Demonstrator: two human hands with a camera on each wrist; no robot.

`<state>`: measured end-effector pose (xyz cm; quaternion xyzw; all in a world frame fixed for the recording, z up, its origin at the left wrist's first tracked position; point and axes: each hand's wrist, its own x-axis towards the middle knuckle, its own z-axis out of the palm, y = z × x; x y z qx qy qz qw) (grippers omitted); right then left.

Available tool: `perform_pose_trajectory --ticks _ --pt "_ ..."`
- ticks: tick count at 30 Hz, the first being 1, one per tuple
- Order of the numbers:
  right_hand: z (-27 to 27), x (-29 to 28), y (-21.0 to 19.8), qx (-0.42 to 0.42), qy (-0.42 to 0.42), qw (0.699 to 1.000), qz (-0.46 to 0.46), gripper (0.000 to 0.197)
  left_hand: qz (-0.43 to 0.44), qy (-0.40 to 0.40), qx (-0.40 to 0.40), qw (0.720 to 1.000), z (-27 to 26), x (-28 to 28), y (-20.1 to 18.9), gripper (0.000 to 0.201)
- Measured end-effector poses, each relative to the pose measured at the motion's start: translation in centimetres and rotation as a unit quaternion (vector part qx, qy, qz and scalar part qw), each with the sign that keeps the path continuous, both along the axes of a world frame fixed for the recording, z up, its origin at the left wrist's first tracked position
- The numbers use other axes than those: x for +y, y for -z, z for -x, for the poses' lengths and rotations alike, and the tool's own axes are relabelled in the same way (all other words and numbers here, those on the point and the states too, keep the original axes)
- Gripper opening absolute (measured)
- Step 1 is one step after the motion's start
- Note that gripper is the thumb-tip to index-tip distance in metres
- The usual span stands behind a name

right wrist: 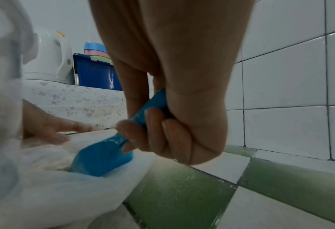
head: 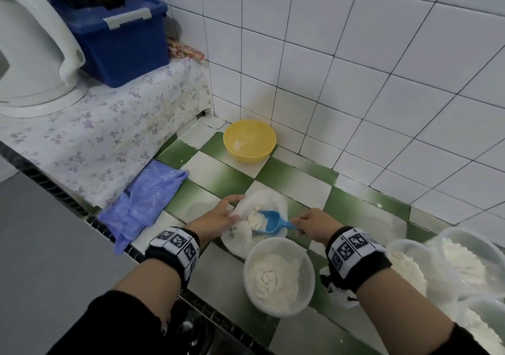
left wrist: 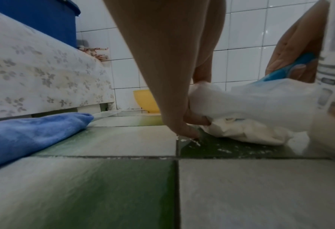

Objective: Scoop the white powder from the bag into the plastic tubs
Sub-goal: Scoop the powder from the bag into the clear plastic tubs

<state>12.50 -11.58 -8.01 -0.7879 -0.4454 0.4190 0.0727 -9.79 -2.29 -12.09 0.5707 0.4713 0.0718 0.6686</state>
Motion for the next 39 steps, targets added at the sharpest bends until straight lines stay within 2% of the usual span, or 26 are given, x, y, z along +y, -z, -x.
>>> perform_pose_trajectory --ticks 5,13,19,26,28,30,35,39 --pt "-0.1 -0.1 0.0 0.006 -0.001 1.0 0.002 0.031 -0.021 0.026 0.017 0.999 0.1 0.0 0.1 0.032" --pt "0.3 0.7 0.2 0.014 -0.003 1.0 -0.002 0.031 0.024 0.03 0.011 0.999 0.2 -0.1 0.0 0.029" --pt "-0.1 -0.3 -0.8 0.055 0.028 0.998 -0.013 0.028 -0.009 -0.045 0.008 0.999 0.5 -0.5 0.5 0.032" --pt "-1.4 -1.8 -3.4 0.113 0.081 0.99 -0.022 0.02 -0.058 -0.09 0.005 0.994 0.3 -2.0 0.2 0.033" --pt "-1.9 -2.7 -4.5 0.139 0.104 0.983 -0.054 0.019 -0.049 -0.134 0.007 0.99 0.2 -2.6 0.0 0.031" --pt "-2.5 -3.7 -5.7 0.177 0.119 0.972 -0.094 0.018 -0.053 -0.172 0.021 0.983 0.2 -3.2 0.2 0.039" --pt "-3.8 -6.5 -8.6 0.229 0.078 0.961 -0.135 0.021 -0.036 -0.244 0.024 0.969 0.2 -4.7 0.8 0.053" --pt "-3.8 -8.5 -10.1 0.194 0.014 0.971 -0.143 0.017 -0.023 -0.264 0.036 0.964 0.1 -5.6 1.2 0.059"
